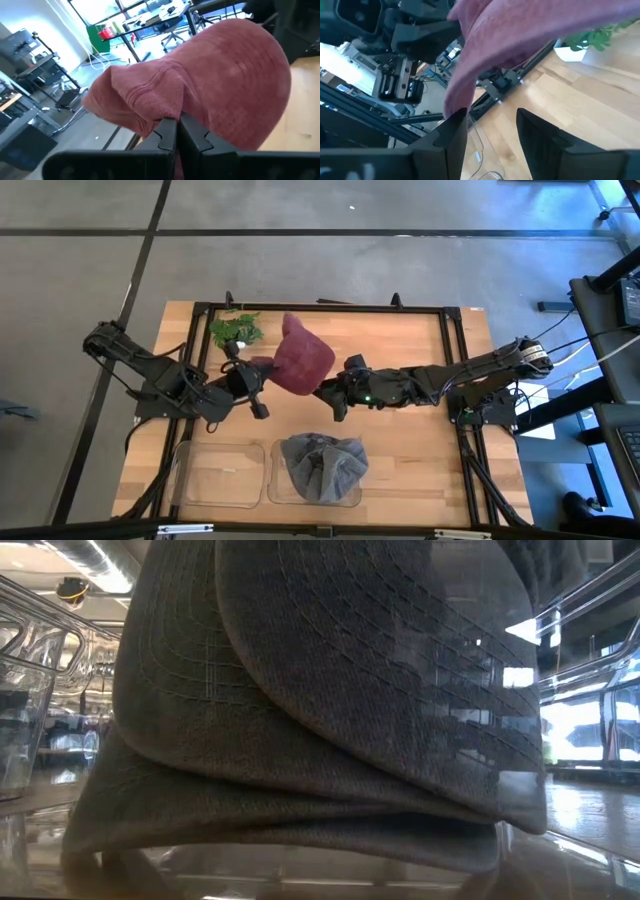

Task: Pick & Place hat
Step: Put the red cap into the left transparent bin

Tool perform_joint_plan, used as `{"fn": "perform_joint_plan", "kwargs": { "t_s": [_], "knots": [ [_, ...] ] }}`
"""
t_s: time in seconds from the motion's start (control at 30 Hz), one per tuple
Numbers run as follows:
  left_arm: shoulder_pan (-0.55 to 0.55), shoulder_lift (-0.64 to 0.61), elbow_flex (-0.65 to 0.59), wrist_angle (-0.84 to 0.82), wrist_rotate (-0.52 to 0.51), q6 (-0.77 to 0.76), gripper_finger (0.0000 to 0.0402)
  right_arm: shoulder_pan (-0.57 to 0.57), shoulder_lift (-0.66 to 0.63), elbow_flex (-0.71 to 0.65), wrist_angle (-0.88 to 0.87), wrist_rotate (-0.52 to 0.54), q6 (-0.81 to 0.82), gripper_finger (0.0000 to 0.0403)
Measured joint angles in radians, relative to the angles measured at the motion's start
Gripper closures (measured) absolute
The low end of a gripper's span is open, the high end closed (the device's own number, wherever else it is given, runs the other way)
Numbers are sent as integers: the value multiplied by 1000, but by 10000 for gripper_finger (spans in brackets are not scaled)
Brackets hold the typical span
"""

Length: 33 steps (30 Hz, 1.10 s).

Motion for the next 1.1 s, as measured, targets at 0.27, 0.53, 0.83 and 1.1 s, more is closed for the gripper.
{"fn": "perform_joint_plan", "kwargs": {
  "t_s": [0.27, 0.53, 0.83, 1.1],
  "knots": [
    [0, -9, 0, 13, -17, -1, 399, 11, 0, 0, -4, -14, -23, 233],
    [0, -9, 0, 21, -9, -2, 399, 10, 0, 0, 23, -13, -59, 233],
    [-5, -9, 0, 21, 27, 2, 399, 2, 0, 0, 102, 28, -101, 236],
    [-28, -8, 0, 26, 36, 63, 398, -3, 0, 0, 109, 67, -134, 328]
  ]
}}
